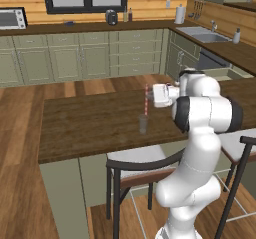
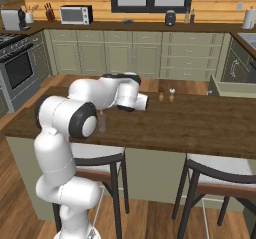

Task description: Take a straw from the drawer in front and place it inside the glass cup on the dining counter.

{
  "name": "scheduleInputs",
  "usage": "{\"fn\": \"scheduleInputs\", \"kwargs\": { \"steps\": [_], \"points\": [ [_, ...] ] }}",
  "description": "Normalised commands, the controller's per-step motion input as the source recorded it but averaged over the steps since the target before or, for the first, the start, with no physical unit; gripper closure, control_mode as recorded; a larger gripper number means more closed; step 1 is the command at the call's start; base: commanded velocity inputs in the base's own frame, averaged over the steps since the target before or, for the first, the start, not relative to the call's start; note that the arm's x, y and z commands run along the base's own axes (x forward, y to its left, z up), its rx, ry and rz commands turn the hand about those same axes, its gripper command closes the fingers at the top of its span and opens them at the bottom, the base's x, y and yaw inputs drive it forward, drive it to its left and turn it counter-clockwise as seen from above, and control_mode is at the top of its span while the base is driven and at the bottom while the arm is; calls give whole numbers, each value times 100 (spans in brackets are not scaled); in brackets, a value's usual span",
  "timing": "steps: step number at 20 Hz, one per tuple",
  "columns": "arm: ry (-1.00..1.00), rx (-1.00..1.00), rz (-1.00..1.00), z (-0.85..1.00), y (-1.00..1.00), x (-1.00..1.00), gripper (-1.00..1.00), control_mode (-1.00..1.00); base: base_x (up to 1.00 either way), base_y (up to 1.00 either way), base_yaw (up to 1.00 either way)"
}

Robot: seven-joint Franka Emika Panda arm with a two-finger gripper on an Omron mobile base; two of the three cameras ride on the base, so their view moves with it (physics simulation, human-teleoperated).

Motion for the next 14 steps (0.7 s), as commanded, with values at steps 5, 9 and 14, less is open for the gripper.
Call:
{"fn": "scheduleInputs", "kwargs": {
  "steps": [5, 9, 14],
  "points": [
    [1, 0, 0, -32, 0, 13, 100, -100, 0, 0, 0],
    [0, 0, 0, -24, 1, 10, 100, -100, 0, 0, 0],
    [0, 0, 0, -12, 3, 17, 100, -100, 0, 0, 0]
  ]
}}
